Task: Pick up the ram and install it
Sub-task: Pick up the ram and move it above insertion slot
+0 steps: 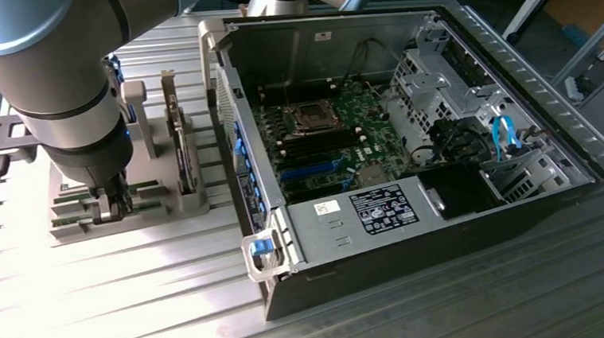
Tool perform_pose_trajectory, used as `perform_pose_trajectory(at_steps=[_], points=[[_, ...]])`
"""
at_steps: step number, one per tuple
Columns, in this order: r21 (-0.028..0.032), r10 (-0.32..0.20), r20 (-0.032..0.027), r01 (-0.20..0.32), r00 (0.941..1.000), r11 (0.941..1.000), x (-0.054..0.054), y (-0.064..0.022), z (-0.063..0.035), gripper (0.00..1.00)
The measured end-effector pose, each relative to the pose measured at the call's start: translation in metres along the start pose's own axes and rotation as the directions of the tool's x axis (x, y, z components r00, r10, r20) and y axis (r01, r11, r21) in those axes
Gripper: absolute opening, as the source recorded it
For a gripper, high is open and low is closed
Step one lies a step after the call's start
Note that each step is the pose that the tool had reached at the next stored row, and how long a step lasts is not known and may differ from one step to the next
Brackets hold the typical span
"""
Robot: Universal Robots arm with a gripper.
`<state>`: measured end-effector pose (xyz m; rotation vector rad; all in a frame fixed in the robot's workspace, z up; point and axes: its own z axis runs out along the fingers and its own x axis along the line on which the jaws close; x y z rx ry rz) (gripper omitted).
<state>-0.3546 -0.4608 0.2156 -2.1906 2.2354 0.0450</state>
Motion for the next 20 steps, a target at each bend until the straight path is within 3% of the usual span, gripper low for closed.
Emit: perform_pose_trajectory(at_steps=[20], points=[[0.0, -0.001, 0.0002, 0.001, 1.0, 1.0, 0.0, 0.0001, -0.0169, 0.13]])
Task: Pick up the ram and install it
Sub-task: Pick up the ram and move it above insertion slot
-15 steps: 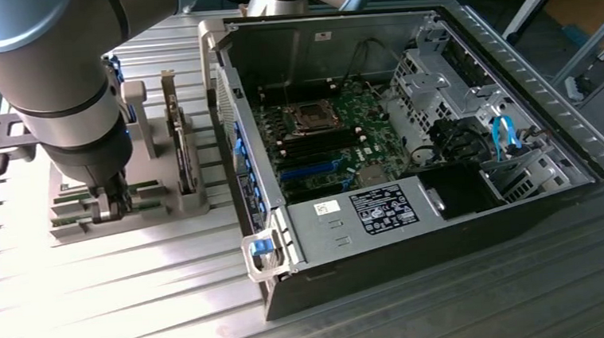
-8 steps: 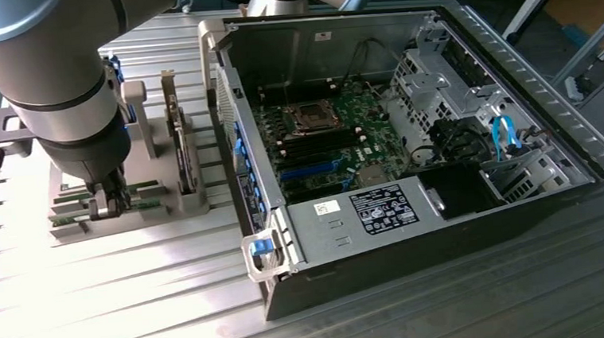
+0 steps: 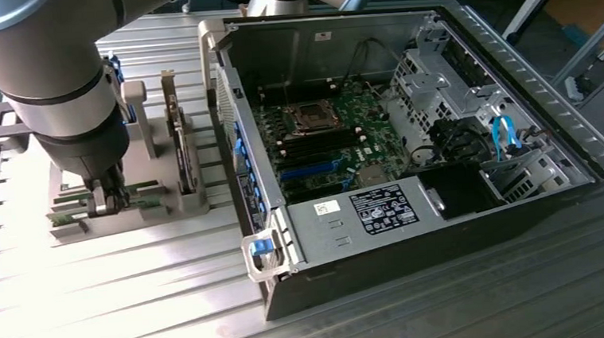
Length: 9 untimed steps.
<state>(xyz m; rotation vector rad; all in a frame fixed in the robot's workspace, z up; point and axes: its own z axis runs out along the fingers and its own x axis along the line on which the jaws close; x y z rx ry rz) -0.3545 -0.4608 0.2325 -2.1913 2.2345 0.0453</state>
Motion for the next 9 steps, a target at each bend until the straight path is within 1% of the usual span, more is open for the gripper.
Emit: perform_pose_trajectory(at_steps=[6, 9], points=[[0.0001, 0.0, 0.0002, 0.0, 1.0, 1.0, 0.0, 0.0001, -0.0106, 0.13], [0.0, 0.0, 0.0003, 0.0, 1.0, 1.0, 0.0, 0.0001, -0.014, 0.13]])
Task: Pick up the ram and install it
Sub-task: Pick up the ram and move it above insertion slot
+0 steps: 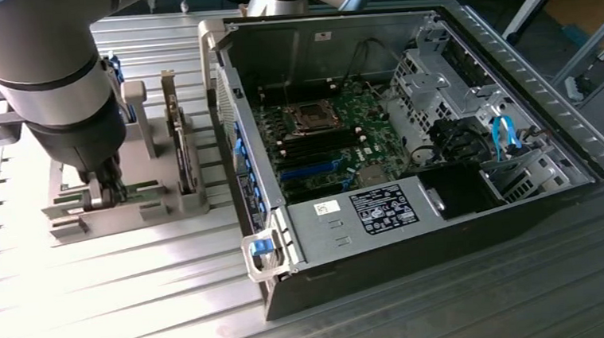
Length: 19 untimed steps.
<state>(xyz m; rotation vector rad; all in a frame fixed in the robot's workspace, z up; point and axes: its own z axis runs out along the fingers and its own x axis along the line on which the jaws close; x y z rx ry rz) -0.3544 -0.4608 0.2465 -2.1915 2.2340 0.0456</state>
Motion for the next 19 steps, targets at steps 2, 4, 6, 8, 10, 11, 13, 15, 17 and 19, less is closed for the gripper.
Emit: perform_pose_trajectory(at_steps=[2, 4, 6, 8, 10, 11, 13, 15, 17, 19], points=[[-0.0001, 0.0, 0.0, 0.0, 1.0, 1.0, 0.0, 0.0, -0.0023, 0.13], [0.0, 0.0, 0.0001, 0.0, 1.0, 1.0, 0.0, 0.0, -0.0048, 0.13], [0.0, 0.0, 0.0001, 0.0, 1.0, 1.0, 0.0, -0.0001, -0.0079, 0.13], [0.0, 0.0, 0.0001, 0.0, 1.0, 1.0, 0.0, -0.0001, -0.0103, 0.13], [0.0, 0.0, 0.0001, 0.0, 1.0, 1.0, 0.0, -0.0001, -0.0123, 0.13], [0.0, 0.0, 0.0001, 0.0, 1.0, 1.0, 0.0, -0.0001, -0.0132, 0.13], [0.0, 0.0, 0.0001, 0.0, 1.0, 1.0, 0.0, 0.0, -0.0157, 0.13], [0.0, 0.0, 0.0001, 0.0, 1.0, 1.0, -0.001, 0.0, -0.0191, 0.13], [0.0, 0.0, 0.0001, 0.0, 1.0, 1.0, -0.001, -0.0001, -0.0223, 0.13], [0.0, 0.0, 0.0001, 0.0, 1.0, 1.0, -0.001, -0.0001, -0.0251, 0.13]])
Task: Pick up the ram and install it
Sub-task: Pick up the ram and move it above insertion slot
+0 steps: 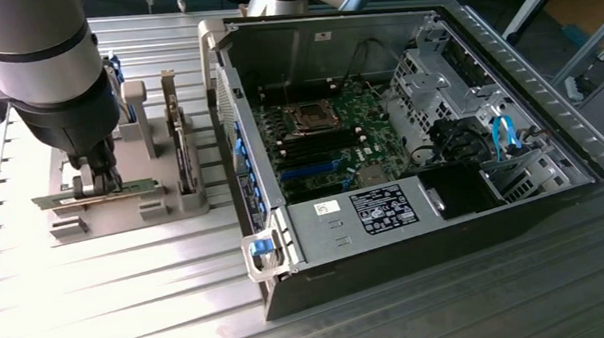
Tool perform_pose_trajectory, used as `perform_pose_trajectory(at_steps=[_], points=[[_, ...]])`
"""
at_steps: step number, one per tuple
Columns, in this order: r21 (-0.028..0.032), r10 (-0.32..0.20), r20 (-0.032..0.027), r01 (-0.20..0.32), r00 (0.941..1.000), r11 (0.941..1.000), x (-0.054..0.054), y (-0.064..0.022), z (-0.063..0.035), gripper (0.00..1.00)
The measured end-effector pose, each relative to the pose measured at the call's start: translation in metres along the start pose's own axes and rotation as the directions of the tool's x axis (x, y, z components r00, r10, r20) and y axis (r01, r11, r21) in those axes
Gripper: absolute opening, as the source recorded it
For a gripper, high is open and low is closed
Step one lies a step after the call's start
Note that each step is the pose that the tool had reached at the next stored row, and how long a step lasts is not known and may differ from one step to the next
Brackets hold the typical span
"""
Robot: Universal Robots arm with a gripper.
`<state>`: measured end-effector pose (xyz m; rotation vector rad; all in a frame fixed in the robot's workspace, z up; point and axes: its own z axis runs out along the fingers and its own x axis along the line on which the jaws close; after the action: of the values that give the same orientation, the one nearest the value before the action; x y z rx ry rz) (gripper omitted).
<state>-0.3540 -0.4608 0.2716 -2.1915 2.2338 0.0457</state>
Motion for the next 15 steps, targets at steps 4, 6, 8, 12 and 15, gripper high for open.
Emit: perform_pose_trajectory(at_steps=[4, 6, 8, 12, 15], points=[[0.0, 0.0, 0.0, 0.0, 1.0, 1.0, 0.0, 0.0, -0.0039, 0.13], [0.0, 0.0, 0.0, 0.0, 1.0, 1.0, 0.0, 0.0, -0.0059, 0.13], [0.0, 0.0, 0.0, 0.0, 1.0, 1.0, 0.0, 0.0, -0.0081, 0.13], [0.0, 0.0, 0.0, 0.0, 1.0, 1.0, 0.0, 0.0, -0.0124, 0.13], [0.0, 0.0, 0.0, 0.0, 1.0, 1.0, 0.0, 0.0, -0.015, 0.13]])
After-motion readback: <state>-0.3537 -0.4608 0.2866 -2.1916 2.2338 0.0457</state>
